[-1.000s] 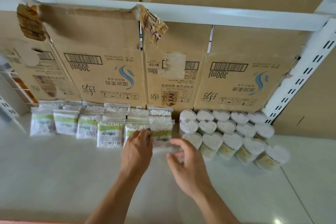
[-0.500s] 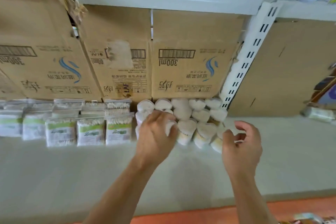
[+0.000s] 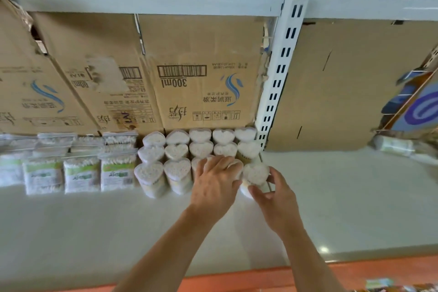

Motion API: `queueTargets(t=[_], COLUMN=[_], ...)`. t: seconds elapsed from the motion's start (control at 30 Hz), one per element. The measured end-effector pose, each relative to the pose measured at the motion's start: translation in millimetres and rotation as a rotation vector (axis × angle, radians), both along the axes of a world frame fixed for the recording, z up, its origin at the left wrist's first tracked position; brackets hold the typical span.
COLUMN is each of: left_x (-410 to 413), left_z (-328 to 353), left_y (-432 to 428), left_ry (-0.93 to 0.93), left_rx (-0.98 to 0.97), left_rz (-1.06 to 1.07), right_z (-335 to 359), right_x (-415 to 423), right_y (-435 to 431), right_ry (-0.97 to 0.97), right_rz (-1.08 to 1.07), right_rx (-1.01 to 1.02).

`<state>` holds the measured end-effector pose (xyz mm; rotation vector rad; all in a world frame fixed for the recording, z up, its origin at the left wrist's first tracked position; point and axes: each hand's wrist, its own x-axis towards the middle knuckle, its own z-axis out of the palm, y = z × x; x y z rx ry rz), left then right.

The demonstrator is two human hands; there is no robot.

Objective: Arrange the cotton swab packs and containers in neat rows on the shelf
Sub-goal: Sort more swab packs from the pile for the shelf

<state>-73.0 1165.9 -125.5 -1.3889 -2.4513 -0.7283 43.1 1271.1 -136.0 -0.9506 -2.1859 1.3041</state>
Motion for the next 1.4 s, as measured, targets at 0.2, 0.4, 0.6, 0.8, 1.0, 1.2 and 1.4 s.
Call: queueTargets(t=[0.2,0.4,0.6,0.8,1.0,1.2,1.4], left_x=[3,7,14,30,50,76,114], left_z=[-2,-5,-5,2,8,-5,-6], left_y=[7,11,12,23,40,60,94], left_ry=[-0.009,-0.013,-0.05,0.028,0.051,0.005,-0.043], left_rx=[0.031,0.063,0.038,0.06,0.108,0.063,-0.039], left_rz=[0.053,0.106,0.147,0.069,-0.014,-0.138,-0.176], right_z=[-6,-14,-17,-11,4,10,14], right_x=[-6,-11,-4,16,48,101,179], right_y=[16,28,38,35,34,43,79], right_ry=[0.023,0.032,-0.018,-0.055,-0.102,-0.275,-0.319], right_rz=[0.035,0.11,0.153,-0.01,-0.121,-0.274,-0.485], right_rx=[0.001,0.022,0.04,0.052,0.203,0.32,0.226])
